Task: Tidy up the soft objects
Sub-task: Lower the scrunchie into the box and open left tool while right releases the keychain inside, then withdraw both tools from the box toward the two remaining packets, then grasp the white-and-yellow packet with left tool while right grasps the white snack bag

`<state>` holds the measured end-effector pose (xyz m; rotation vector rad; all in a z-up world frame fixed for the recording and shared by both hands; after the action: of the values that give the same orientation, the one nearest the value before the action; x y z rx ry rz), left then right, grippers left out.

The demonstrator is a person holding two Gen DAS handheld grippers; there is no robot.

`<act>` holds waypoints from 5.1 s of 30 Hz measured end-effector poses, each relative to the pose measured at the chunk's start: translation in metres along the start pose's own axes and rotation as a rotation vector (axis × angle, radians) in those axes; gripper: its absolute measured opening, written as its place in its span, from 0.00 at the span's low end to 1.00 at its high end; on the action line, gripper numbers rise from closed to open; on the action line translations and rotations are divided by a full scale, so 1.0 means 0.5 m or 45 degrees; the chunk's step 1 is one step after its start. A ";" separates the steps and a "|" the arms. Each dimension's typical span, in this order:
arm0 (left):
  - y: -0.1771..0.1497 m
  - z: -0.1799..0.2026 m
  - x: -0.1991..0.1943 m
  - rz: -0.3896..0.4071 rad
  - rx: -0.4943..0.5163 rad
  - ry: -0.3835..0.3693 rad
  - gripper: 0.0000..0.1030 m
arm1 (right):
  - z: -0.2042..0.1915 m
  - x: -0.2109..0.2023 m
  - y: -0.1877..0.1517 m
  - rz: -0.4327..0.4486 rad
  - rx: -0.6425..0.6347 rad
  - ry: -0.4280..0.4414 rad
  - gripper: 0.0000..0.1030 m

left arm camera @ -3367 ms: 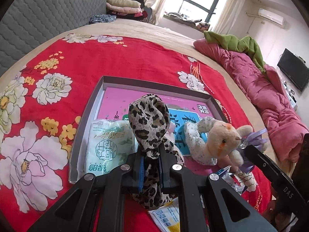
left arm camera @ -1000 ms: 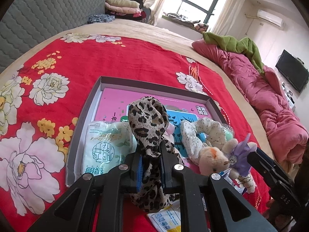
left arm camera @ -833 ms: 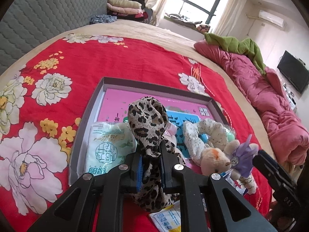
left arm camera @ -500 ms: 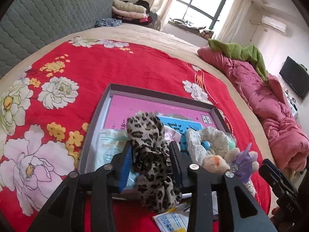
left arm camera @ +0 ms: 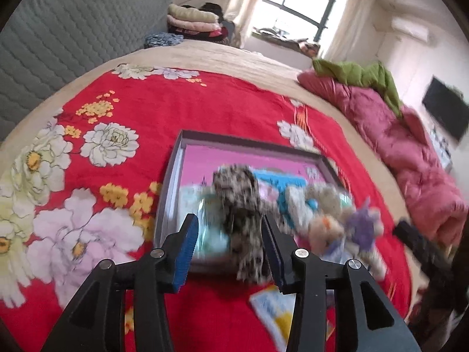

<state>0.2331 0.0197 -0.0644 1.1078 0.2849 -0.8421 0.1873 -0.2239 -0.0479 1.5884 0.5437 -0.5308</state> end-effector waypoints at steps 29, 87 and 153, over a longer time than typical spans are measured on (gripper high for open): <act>-0.044 -0.018 0.039 -0.040 0.061 0.120 0.53 | -0.005 0.000 -0.018 -0.030 -0.006 0.018 0.56; -0.265 0.189 0.004 -0.408 -0.080 -0.004 0.72 | -0.052 -0.160 -0.098 -0.049 -0.225 0.154 0.64; -0.201 0.065 0.016 -0.294 -0.074 0.014 0.46 | -0.151 -0.042 -0.046 -0.085 -0.036 0.464 0.31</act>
<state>0.1598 -0.0306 -0.1220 1.0383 0.4498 -1.0259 0.1580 -0.1477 -0.0466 1.6534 0.8760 -0.2804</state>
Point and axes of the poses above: each gripper's, at about its wrist camera, not at the fingertips, and x roughly the way its jaws point, z to its right, y to its top, the point moved 9 cm from there along x, roughly the way its jaws point, and after that the axes turned 14 degrees about -y, right-handed, at the moved point
